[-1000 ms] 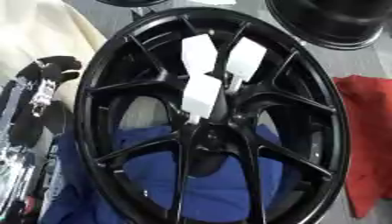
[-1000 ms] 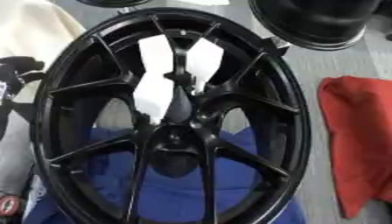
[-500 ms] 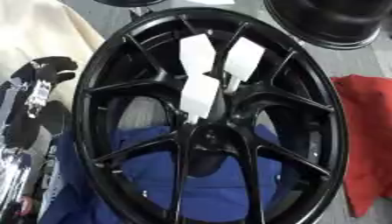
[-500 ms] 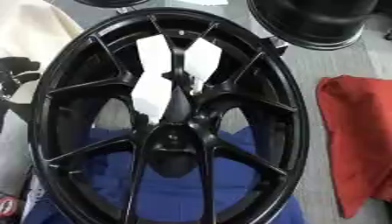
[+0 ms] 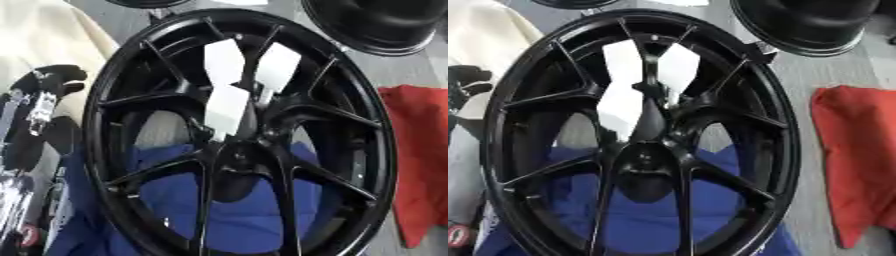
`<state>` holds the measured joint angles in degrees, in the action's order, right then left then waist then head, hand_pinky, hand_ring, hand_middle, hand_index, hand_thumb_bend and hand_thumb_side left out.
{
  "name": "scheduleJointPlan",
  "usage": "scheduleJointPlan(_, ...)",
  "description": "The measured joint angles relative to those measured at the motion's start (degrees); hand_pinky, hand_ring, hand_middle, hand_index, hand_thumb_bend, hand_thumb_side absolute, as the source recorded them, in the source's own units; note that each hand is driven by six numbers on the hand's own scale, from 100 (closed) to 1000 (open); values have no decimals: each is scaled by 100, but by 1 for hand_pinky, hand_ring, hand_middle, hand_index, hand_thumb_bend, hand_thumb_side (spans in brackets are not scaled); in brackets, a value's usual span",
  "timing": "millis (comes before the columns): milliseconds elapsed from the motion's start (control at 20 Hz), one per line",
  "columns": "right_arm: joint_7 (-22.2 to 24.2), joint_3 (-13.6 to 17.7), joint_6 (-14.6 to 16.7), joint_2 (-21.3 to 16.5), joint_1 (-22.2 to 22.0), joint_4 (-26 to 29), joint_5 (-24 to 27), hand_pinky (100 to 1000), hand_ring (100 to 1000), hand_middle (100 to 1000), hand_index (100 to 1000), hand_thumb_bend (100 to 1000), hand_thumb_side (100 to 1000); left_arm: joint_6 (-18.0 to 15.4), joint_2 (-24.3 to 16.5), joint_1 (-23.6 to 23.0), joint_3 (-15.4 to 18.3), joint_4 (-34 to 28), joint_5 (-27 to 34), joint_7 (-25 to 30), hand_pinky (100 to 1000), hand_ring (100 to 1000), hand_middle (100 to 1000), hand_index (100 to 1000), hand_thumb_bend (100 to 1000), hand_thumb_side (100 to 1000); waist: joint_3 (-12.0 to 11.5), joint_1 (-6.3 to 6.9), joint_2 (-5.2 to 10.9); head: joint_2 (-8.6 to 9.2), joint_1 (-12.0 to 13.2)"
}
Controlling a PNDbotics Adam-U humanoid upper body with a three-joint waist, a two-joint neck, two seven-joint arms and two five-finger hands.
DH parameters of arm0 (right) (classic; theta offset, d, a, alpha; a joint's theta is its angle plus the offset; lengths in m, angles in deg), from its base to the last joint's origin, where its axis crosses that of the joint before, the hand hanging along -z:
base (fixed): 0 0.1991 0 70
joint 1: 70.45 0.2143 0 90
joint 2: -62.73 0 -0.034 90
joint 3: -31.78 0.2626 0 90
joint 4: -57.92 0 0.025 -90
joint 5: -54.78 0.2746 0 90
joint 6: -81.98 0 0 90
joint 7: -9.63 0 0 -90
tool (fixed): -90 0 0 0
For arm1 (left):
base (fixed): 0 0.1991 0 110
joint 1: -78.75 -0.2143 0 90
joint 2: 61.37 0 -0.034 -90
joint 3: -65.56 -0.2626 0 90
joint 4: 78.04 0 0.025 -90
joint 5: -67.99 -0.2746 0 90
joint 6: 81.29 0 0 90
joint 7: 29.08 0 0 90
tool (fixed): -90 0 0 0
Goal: Pull the pin out of the wheel hub.
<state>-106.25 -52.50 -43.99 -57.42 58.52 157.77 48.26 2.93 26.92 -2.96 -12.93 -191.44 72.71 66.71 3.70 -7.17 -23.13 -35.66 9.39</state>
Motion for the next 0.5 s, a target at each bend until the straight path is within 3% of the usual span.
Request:
scheduleJointPlan(300,-550,-263,588,107,133,455,1181,500,623,569,654,100,273,-22,0,31,-2,0,30,-22,835,828,653,752,100,702,-39,16,0,0,-32)
scheduleJointPlan(500,-813,-474,869,212,155,712,1679,499,623,569,654,100,262,-56,0,48,-14,0,53,-56,835,828,653,752,100,701,-87,38,0,1,-53)
